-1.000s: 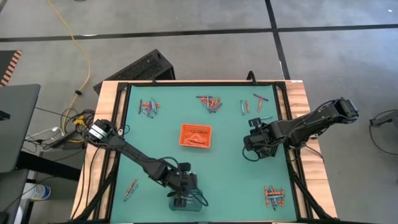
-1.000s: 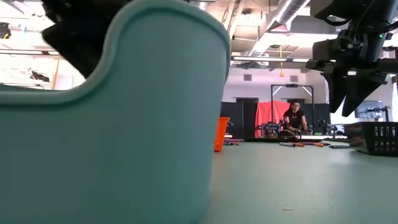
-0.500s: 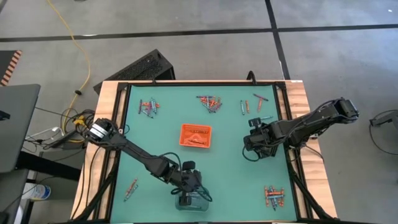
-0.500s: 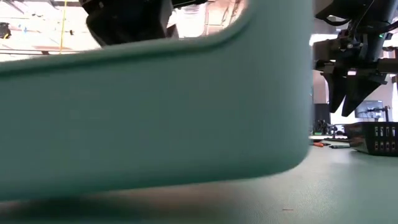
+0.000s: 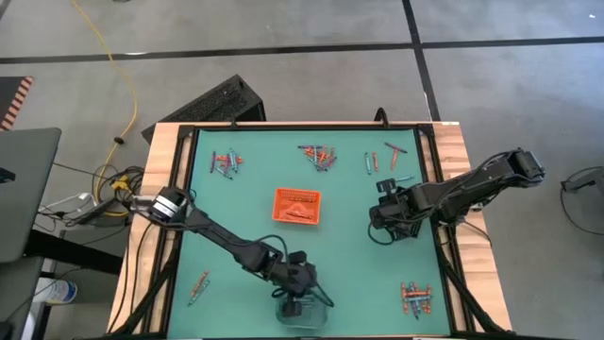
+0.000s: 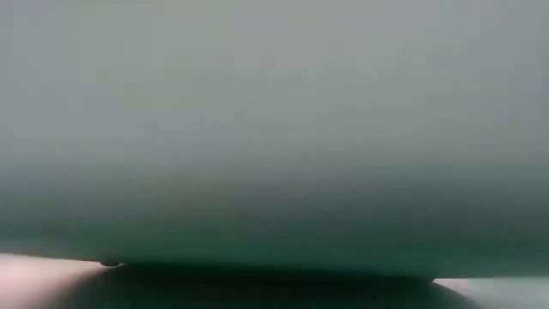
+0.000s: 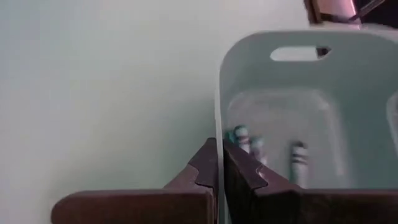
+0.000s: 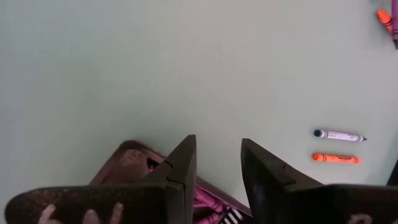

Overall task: Sort crayons
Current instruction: Adjust the blue bin on the table, then put the orange crayon into the orange bin

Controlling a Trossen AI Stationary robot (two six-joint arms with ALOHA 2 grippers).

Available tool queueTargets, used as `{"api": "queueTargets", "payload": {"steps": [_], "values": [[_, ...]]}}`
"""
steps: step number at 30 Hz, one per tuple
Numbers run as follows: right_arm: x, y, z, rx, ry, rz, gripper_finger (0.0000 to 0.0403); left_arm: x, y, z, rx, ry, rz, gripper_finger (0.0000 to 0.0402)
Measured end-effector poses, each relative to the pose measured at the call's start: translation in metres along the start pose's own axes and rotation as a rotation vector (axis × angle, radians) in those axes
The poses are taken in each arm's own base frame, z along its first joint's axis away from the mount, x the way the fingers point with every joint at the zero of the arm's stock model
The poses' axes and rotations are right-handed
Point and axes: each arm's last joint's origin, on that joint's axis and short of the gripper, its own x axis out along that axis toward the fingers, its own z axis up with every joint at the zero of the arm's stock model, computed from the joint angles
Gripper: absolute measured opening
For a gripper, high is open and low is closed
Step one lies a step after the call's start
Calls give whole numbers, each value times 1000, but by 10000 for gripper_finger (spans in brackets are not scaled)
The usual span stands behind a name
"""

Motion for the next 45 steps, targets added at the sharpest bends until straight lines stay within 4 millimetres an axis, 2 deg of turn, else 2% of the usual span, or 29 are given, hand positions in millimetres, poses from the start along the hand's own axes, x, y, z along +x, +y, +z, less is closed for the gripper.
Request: {"api": "queueTargets", "payload": {"steps": [7,14,25,28,35,38,41,45], "values": [[-1,2,0,-7,-4,2,118,-7,-2,9,26,26,65,13],[0,2,0,-2,-6,1,118,-11,-2,13,49,52,152,61],[0,2,1,-3,-7,1,118,-12,-3,15,49,54,146,127],[0,2,1,-3,-7,1,118,-16,-7,22,56,62,138,138],[0,2,1,-2,-8,1,118,-38,-29,46,165,78,215,146],[0,2,1,-2,-8,2,118,-51,-39,49,207,130,297,146],[0,2,1,-2,-8,2,118,-63,-46,44,226,205,391,146],[0,2,1,-1,-8,2,118,-76,-59,24,218,313,490,146]]}}
